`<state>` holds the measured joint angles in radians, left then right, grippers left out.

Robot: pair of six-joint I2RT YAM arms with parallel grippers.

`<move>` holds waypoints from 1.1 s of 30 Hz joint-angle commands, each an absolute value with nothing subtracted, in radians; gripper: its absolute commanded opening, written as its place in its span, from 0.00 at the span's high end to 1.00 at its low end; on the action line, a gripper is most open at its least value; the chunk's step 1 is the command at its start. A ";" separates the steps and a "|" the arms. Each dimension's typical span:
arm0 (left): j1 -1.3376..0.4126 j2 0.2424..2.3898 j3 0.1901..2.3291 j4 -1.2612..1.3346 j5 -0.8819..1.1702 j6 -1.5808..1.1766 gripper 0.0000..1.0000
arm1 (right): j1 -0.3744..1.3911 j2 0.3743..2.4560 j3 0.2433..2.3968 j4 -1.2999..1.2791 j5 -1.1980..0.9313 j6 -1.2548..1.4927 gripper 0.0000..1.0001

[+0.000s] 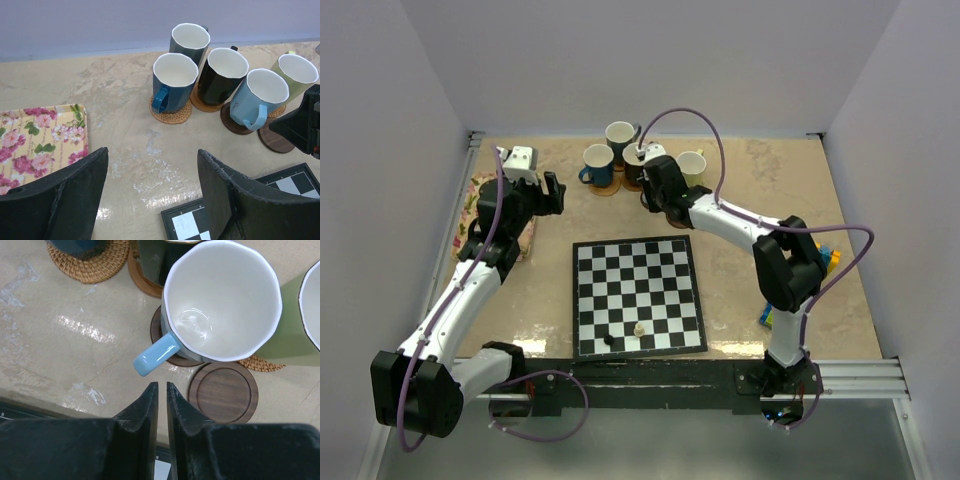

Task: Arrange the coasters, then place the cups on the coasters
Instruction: Pick up the cup from the tray.

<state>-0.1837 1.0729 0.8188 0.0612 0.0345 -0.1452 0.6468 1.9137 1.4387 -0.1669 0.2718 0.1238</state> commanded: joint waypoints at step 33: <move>-0.173 1.060 0.839 0.055 -0.050 -0.114 0.23 | 0.647 1.904 1.505 -0.110 0.232 0.112 0.81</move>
